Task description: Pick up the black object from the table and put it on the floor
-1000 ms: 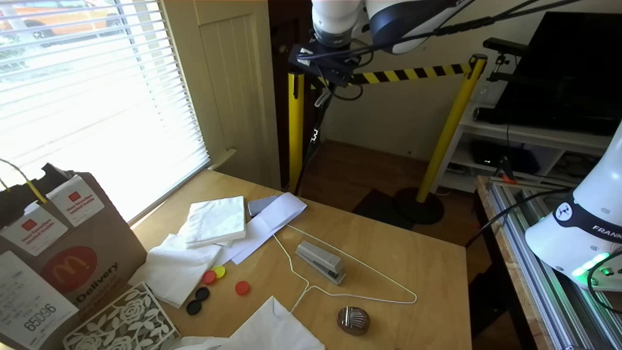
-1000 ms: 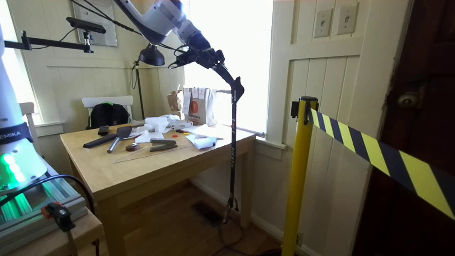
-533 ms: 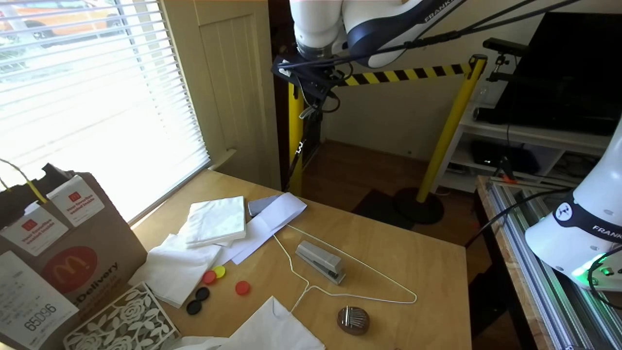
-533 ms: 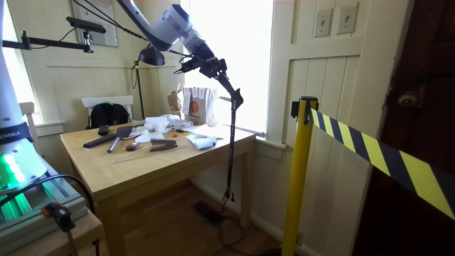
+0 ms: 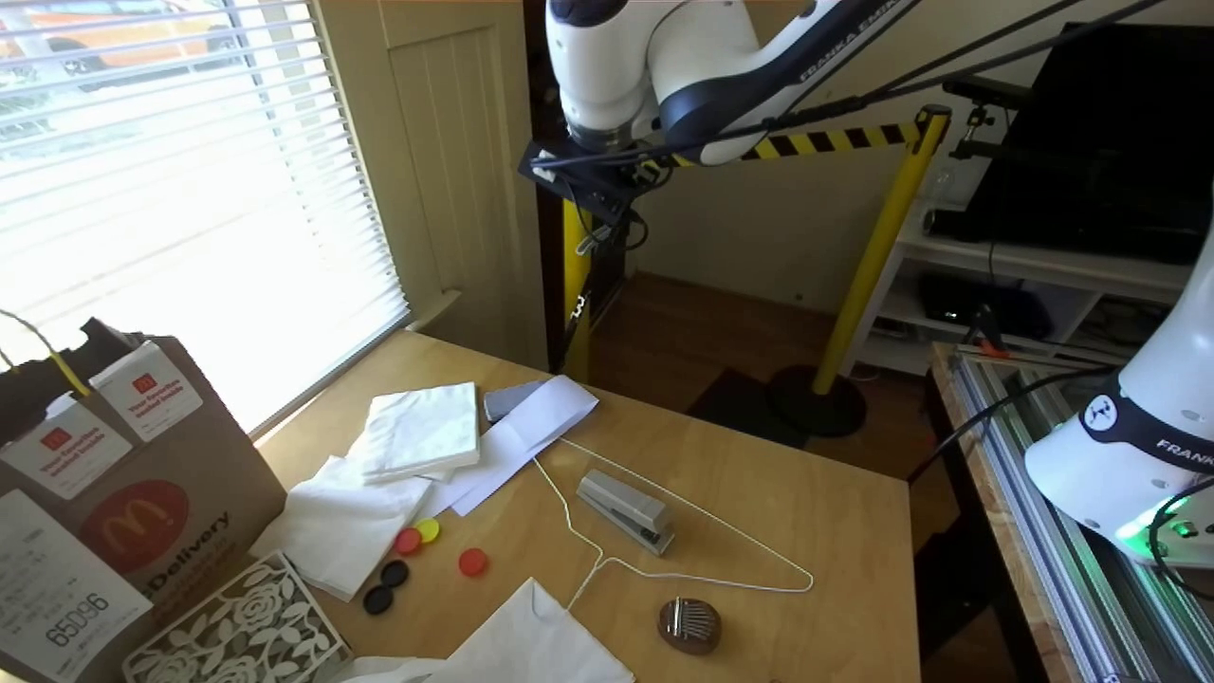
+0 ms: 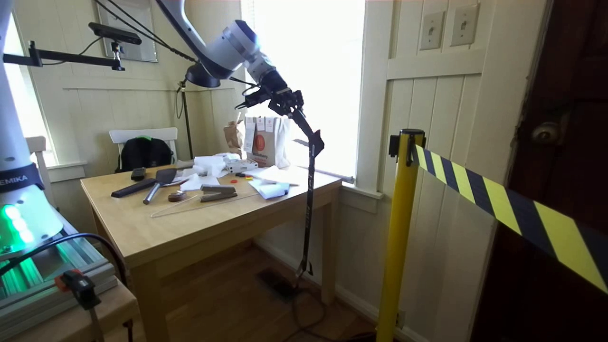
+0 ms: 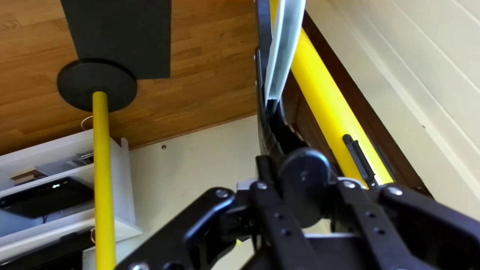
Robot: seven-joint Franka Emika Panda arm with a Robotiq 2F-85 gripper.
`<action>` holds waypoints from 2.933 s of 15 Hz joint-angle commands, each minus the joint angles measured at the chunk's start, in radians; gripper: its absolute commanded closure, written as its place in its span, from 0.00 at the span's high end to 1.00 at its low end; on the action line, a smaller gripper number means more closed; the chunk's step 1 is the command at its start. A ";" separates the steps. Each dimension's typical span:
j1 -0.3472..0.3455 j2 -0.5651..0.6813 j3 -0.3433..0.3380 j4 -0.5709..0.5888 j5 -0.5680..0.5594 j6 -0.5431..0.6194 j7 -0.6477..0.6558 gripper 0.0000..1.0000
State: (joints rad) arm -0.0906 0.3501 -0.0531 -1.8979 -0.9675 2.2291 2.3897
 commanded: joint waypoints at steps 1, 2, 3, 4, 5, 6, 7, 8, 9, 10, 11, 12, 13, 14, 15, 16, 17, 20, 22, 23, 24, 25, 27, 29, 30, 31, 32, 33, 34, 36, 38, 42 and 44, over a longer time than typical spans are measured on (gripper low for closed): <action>0.057 0.207 -0.026 0.216 0.004 0.006 0.042 0.07; 0.071 0.258 -0.034 0.275 0.002 -0.001 0.037 0.07; 0.081 0.298 -0.039 0.324 0.009 -0.010 0.024 0.07; 0.091 0.340 -0.044 0.376 0.014 -0.018 0.010 0.07; 0.096 0.382 -0.046 0.428 0.028 -0.021 -0.007 0.07; 0.105 0.423 -0.051 0.480 0.033 -0.034 -0.020 0.07; 0.111 0.459 -0.054 0.530 0.044 -0.050 -0.039 0.07; 0.113 0.497 -0.053 0.579 0.062 -0.062 -0.056 0.07; 0.117 0.534 -0.052 0.627 0.082 -0.078 -0.072 0.07; 0.119 0.565 -0.049 0.672 0.112 -0.096 -0.086 0.08; 0.123 0.475 -0.068 0.523 0.083 -0.035 -0.057 0.30; 0.128 0.505 -0.070 0.561 0.100 -0.045 -0.069 0.30; 0.131 0.527 -0.071 0.589 0.110 -0.051 -0.075 0.30; 0.133 0.541 -0.072 0.607 0.114 -0.055 -0.077 0.30; 0.134 0.548 -0.072 0.617 0.115 -0.057 -0.078 0.30; 0.134 0.551 -0.073 0.623 0.115 -0.060 -0.080 0.07; 0.130 0.564 -0.069 0.631 0.130 -0.059 -0.074 0.07; 0.137 0.626 -0.064 0.688 0.164 -0.049 -0.089 0.07; 0.153 0.674 -0.070 0.735 0.178 -0.050 -0.111 0.07; 0.160 0.695 -0.073 0.760 0.183 -0.051 -0.123 0.07; 0.168 0.716 -0.077 0.785 0.186 -0.061 -0.140 0.07; 0.173 0.734 -0.081 0.807 0.187 -0.066 -0.159 0.07; 0.182 0.770 -0.092 0.849 0.188 -0.074 -0.195 0.07; 0.190 0.799 -0.104 0.882 0.190 -0.077 -0.227 0.07; 0.195 0.812 -0.109 0.901 0.191 -0.081 -0.244 0.07; 0.198 0.825 -0.112 0.920 0.196 -0.085 -0.259 0.07; 0.205 0.841 -0.117 0.941 0.201 -0.090 -0.266 0.07; 0.209 0.856 -0.123 0.963 0.203 -0.096 -0.273 0.07; 0.215 0.872 -0.126 0.985 0.208 -0.108 -0.276 0.07; 0.224 0.901 -0.129 1.024 0.215 -0.125 -0.280 0.07; 0.232 0.929 -0.133 1.063 0.219 -0.149 -0.288 0.07; 0.239 0.973 -0.143 1.132 0.220 -0.197 -0.305 0.08; 0.238 0.987 -0.147 1.159 0.222 -0.218 -0.311 0.07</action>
State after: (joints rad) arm 0.1283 1.2599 -0.1899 -0.8498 -0.7976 2.0437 2.1202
